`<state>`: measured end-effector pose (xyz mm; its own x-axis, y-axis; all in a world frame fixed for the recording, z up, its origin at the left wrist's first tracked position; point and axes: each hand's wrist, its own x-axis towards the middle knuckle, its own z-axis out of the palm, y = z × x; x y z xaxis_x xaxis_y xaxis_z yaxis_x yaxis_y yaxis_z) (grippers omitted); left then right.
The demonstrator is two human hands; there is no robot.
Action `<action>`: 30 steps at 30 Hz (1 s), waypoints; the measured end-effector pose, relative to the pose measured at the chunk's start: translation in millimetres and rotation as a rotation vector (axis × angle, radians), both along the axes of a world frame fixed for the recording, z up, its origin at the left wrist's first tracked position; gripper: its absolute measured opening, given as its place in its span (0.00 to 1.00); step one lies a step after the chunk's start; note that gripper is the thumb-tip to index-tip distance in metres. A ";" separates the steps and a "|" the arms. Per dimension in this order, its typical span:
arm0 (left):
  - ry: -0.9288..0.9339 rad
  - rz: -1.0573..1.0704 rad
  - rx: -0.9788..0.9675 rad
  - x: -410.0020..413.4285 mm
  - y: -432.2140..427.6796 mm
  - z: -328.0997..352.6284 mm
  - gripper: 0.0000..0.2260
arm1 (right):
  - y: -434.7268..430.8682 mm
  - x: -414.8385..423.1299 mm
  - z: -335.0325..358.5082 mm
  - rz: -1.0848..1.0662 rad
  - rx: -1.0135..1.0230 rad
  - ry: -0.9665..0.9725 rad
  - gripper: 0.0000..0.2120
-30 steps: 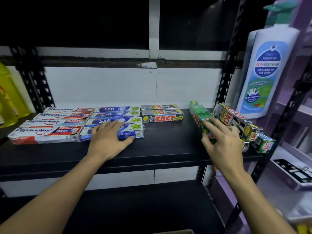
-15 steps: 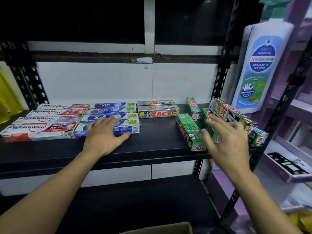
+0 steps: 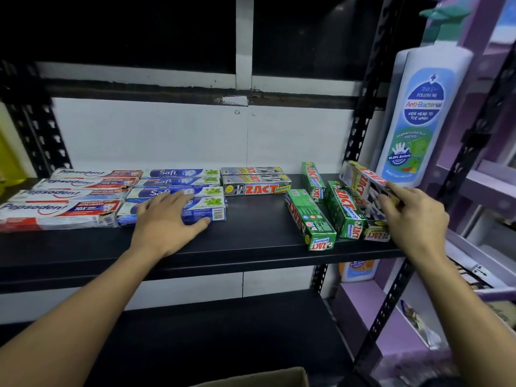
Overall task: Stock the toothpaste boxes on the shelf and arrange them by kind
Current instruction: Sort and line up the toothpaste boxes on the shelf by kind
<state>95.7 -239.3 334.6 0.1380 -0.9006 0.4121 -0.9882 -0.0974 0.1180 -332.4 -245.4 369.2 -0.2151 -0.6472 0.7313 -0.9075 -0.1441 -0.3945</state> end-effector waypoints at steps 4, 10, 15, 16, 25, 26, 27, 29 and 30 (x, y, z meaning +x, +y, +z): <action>0.004 0.000 0.000 -1.5 1.2 1.3 0.35 | 10.9 15.7 18.2 0.207 -0.026 -0.210 0.15; 0.006 0.004 0.017 -1.7 1.7 1.8 0.35 | 27.0 68.6 36.9 0.455 0.181 -0.271 0.12; 0.005 0.005 0.018 -2.2 2.9 1.9 0.35 | 31.9 111.8 17.0 0.398 0.275 -0.142 0.11; 0.005 0.004 0.020 -2.5 2.9 2.0 0.35 | 30.9 116.5 11.2 0.361 0.265 -0.096 0.13; 0.021 -0.004 -0.003 -1.3 2.0 -0.7 0.35 | 18.1 121.7 -6.2 0.341 0.307 -0.012 0.28; 0.023 -0.006 -0.002 -1.2 1.7 -0.5 0.35 | 19.6 118.6 -7.8 0.400 0.324 -0.054 0.28; 0.022 -0.007 0.002 -1.3 1.4 -0.2 0.35 | 21.0 115.0 -10.3 0.448 0.327 -0.075 0.27; 0.016 -0.002 0.011 -1.6 1.3 0.8 0.35 | 26.7 108.9 -14.9 0.503 0.296 -0.065 0.22; 0.015 -0.001 0.013 -1.4 1.4 0.9 0.35 | 30.2 106.8 -17.9 0.532 0.290 -0.072 0.19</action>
